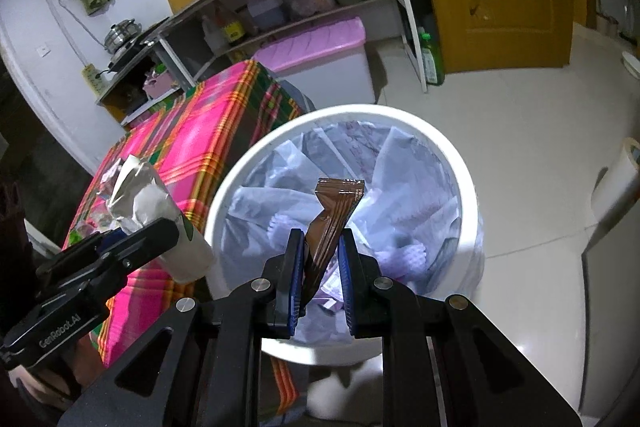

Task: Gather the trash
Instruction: 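Carry the paper bag and brown wrapper over the bin and open both grippers, then move both tools back over the table toward the clear plastic cups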

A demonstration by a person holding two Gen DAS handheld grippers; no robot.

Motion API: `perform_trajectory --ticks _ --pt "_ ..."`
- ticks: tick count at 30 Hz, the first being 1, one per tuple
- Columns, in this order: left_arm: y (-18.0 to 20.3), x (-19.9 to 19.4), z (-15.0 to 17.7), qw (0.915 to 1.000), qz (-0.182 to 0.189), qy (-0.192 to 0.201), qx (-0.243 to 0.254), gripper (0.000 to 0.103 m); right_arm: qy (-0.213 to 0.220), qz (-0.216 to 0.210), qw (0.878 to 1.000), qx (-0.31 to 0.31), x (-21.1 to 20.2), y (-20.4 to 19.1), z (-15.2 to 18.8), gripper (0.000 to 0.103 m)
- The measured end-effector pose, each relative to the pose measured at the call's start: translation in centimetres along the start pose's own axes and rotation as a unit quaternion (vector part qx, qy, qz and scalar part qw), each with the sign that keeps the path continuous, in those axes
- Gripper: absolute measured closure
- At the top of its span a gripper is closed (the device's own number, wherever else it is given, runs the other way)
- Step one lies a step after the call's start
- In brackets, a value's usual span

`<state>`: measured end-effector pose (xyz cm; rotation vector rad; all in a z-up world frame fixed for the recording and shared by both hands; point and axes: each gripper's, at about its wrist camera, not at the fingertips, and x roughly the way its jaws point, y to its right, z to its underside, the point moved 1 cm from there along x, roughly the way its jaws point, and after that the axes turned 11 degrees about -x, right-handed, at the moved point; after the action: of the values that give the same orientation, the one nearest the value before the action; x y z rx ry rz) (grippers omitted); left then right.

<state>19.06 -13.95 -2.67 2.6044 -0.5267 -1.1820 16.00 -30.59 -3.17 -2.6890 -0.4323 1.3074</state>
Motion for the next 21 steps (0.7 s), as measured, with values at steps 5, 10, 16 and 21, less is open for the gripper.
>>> perform_trajectory --ticks 5,10,16,21 --pt "-0.6 2.1 -0.4 0.9998 -0.001 -0.017 -0.01 0.075 -0.018 0.0 1.0 0.008 1.5 0.9 0.1 0.085" --pt "-0.5 3.8 -0.9 0.9995 -0.002 -0.031 -0.009 0.075 -0.033 0.001 0.999 0.004 2.7 1.3 0.2 0.085" --pt "-0.6 4.8 -1.0 0.9991 0.0 -0.041 -0.011 0.061 -0.033 0.006 0.999 0.006 2.8 1.7 0.4 0.073" --pt "-0.9 4.4 -1.0 0.9991 0.006 -0.037 -0.017 0.061 -0.025 0.008 1.0 0.005 2.3 1.6 0.1 0.073"
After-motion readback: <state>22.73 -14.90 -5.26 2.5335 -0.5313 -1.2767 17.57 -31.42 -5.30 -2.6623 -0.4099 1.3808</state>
